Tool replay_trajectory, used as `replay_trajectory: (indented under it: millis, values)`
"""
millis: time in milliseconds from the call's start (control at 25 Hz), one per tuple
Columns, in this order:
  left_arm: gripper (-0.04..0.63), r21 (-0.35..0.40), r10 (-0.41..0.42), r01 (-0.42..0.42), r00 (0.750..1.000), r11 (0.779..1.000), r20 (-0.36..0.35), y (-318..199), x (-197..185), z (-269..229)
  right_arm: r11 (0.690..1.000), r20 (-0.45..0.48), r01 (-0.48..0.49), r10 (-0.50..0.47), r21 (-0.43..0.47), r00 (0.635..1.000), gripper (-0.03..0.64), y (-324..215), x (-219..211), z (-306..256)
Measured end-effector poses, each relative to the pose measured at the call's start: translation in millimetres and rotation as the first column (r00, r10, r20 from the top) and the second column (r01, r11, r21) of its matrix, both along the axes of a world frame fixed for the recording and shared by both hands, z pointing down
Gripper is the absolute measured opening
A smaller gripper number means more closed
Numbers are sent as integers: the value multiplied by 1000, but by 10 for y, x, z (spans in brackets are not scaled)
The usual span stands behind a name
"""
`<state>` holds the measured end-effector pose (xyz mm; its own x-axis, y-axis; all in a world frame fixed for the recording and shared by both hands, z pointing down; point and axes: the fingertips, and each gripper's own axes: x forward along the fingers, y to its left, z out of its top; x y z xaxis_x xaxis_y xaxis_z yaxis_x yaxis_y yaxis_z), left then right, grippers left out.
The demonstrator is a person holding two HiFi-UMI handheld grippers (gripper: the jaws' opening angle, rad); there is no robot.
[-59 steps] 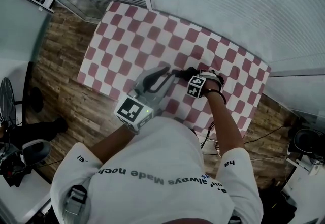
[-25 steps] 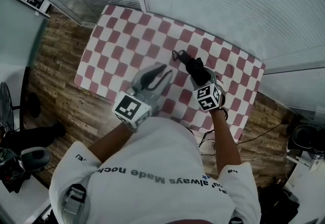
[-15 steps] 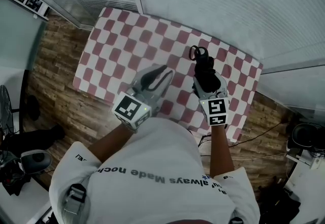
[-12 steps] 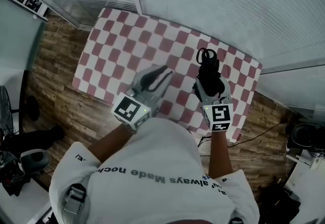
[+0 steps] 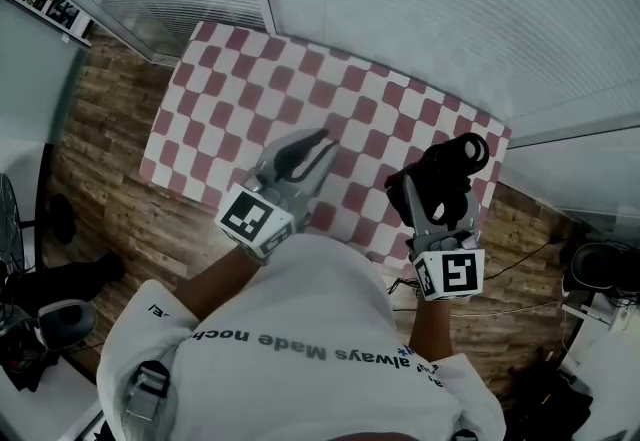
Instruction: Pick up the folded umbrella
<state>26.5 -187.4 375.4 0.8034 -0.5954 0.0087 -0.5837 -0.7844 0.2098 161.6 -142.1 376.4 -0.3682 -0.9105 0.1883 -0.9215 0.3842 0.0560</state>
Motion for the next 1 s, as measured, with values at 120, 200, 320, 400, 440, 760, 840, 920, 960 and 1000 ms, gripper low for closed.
replay_trajectory:
  millis: [120, 200, 320, 400, 440, 760, 840, 920, 960, 1000]
  values:
    - [87, 8, 3, -3, 1000, 1000, -3, -14, 11, -38, 1000, 34, -22, 21, 22, 999, 245, 98, 55, -149]
    - [87, 13, 6, -6, 1000, 1000, -2, -20, 19, -59, 999, 45, -33, 32, 31, 998, 245, 149, 87, -222]
    - [87, 17, 9, -9, 1000, 1000, 1, -30, 23, -79, 998, 45, -49, 47, 42, 998, 247, 191, 115, -274]
    - [87, 18, 12, -12, 1000, 1000, 1, -37, 22, -82, 997, 47, -61, 59, 47, 997, 247, 198, 124, -277]
    - [87, 18, 13, -13, 1000, 1000, 2, -40, 25, -80, 997, 51, -66, 64, 48, 997, 247, 197, 129, -275]
    - [87, 17, 19, -19, 1000, 1000, 0, -49, 31, -69, 996, 42, -77, 75, 52, 996, 247, 190, 128, -272]
    - [87, 15, 19, -19, 1000, 1000, 0, -47, 30, -64, 996, 44, -75, 72, 54, 996, 247, 189, 121, -284]
    - [87, 13, 19, -19, 1000, 1000, 0, -47, 28, -63, 996, 44, -72, 70, 57, 997, 247, 191, 115, -298]
    - [87, 13, 19, -19, 1000, 1000, -1, -48, 25, -63, 996, 43, -72, 70, 60, 997, 247, 192, 113, -306]
    - [87, 13, 18, -18, 1000, 1000, -2, -48, 19, -62, 995, 42, -74, 72, 63, 997, 247, 195, 113, -313]
